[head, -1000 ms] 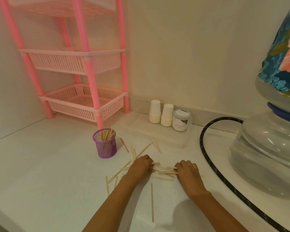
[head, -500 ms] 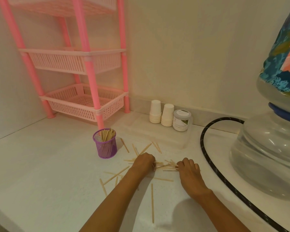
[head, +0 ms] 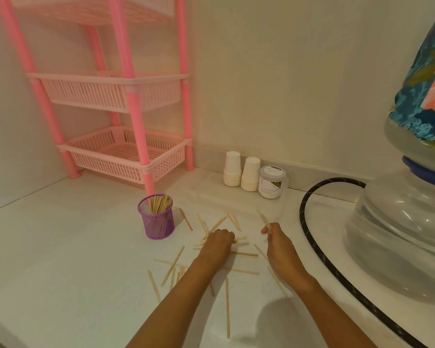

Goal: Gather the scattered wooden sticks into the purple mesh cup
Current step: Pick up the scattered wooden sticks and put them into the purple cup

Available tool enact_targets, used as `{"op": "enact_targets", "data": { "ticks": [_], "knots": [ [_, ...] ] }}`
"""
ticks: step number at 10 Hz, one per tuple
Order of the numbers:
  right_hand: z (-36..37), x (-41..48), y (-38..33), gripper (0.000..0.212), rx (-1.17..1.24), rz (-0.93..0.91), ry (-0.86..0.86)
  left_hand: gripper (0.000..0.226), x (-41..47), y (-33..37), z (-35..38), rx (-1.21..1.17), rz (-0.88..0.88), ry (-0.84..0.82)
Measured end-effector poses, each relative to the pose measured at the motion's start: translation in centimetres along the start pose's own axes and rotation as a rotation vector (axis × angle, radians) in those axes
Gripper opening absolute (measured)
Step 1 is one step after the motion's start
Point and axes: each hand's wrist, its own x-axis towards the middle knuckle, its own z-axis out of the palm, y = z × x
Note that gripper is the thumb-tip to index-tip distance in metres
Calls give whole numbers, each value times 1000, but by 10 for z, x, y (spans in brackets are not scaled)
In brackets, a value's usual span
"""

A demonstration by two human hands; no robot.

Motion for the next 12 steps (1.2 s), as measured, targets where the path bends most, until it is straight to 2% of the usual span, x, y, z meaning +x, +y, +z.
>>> {"op": "enact_targets", "data": {
  "ticks": [1, 3, 4, 5, 6, 7, 8, 9, 10, 11, 12],
  "knots": [
    [0, 2, -12, 20, 230, 58, 6, 27, -5, 3, -9, -363, -54, 192],
    [6, 10, -31, 27, 390, 70, 14, 28, -7, 13, -31, -1131, -131, 401],
    [12, 12, -42, 31, 361, 46, 69, 32, -7, 16, -35, -1339, -132, 385],
    [20, 16, -56, 37, 273, -1, 47, 35, -8, 22, -35, -1553, -172, 303],
    [30, 19, -67, 36, 293, 57, 50, 30, -8, 28, -34, -1704, -245, 279],
    [40, 25, -82, 40, 564, 301, 139, 28, -7, 30, -36, -1873, -325, 262],
    [38, 24, -86, 37, 536, 306, 196, 28, -7, 26, -35, -1915, -356, 275],
    [55, 18, -86, 43, 415, 98, 69, 29, -8, 23, -30, -1922, -358, 274],
    [55, 13, -77, 43, -408, -47, -3, 31, -5, 19, -30, -2030, -408, 297],
    [62, 17, -88, 29, 658, 224, -30, 27, -2, 14, -31, -2114, -444, 326],
    [47, 16, -79, 58, 683, 231, -57, 24, 2, 10, -30, -2103, -468, 361]
  ]
}}
